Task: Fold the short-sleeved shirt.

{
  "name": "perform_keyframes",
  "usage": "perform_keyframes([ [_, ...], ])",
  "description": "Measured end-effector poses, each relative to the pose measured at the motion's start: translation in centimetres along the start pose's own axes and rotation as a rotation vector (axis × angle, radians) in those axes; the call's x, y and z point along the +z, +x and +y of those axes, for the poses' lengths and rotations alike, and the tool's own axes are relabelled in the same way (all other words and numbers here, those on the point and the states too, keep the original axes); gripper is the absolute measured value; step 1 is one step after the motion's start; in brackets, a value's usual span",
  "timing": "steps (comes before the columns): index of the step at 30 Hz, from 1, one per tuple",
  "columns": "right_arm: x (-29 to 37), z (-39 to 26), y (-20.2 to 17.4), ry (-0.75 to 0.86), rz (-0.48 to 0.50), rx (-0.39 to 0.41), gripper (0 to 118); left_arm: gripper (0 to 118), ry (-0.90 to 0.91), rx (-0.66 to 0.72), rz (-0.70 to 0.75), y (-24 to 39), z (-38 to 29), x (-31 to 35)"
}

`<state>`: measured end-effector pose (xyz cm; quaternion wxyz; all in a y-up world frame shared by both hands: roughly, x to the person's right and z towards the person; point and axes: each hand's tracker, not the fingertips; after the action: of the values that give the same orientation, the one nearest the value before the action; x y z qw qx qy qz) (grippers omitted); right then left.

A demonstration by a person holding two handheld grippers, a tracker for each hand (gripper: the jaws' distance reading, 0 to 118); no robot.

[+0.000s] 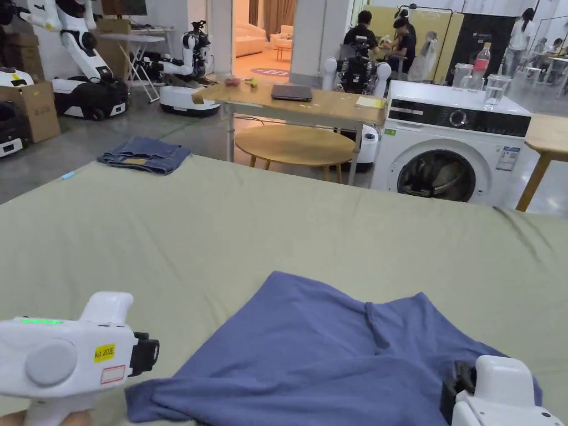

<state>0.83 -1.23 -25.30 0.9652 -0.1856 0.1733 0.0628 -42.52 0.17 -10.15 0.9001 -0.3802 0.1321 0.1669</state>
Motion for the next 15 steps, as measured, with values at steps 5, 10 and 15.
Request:
perform_keyframes([
  [5,-0.7,-0.6,0.0,-0.039,0.005,-0.003,0,51,-0.077,0.061,0.064,-1.6,-0.4,-2.4],
  [10,-1.4,-1.1,0.0,-0.066,0.005,0.005,0,52,-0.134,0.086,0.146,-2.0,-1.7,-5.8],
  [15,-1.8,-1.3,0.4,-0.082,0.003,0.004,0,52,-0.188,0.11,0.116,-2.4,-2.7,-7.1],
])
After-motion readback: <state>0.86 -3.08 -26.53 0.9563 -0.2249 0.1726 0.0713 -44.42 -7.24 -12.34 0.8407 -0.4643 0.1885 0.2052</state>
